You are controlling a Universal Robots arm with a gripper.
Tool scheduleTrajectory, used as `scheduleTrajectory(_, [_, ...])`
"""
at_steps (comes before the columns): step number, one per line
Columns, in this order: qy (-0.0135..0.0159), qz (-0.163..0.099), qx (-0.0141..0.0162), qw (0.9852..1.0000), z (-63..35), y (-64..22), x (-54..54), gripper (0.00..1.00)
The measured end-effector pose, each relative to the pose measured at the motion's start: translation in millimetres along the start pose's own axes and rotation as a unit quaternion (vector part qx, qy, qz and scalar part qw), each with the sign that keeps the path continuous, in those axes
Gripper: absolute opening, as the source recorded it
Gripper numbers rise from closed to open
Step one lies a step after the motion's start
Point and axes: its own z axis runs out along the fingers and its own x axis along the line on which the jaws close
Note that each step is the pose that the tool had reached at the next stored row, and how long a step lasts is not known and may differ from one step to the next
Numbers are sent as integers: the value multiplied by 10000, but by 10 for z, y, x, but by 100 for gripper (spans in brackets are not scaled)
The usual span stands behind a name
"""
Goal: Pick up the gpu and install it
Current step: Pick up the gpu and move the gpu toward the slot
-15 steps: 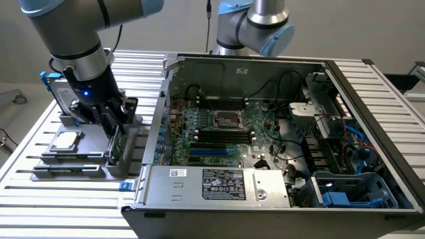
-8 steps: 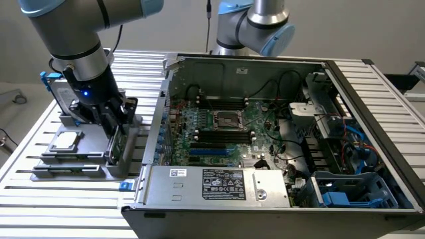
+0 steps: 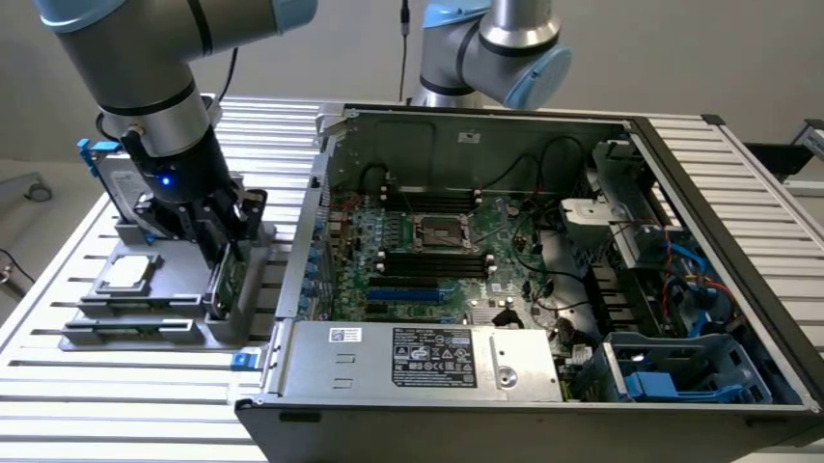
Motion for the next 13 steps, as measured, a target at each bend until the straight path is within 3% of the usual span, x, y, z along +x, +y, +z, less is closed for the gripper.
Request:
scheduleTrajectory(9, [-5,57,8,10000,1,0,0,40])
scheduleTrajectory(10, [-5,57,8,10000,1,0,0,34])
scheduleTrajectory(12, [-4,57,8,10000,1,0,0,34])
scheduleTrajectory(13, [-5,57,8,10000,1,0,0,27])
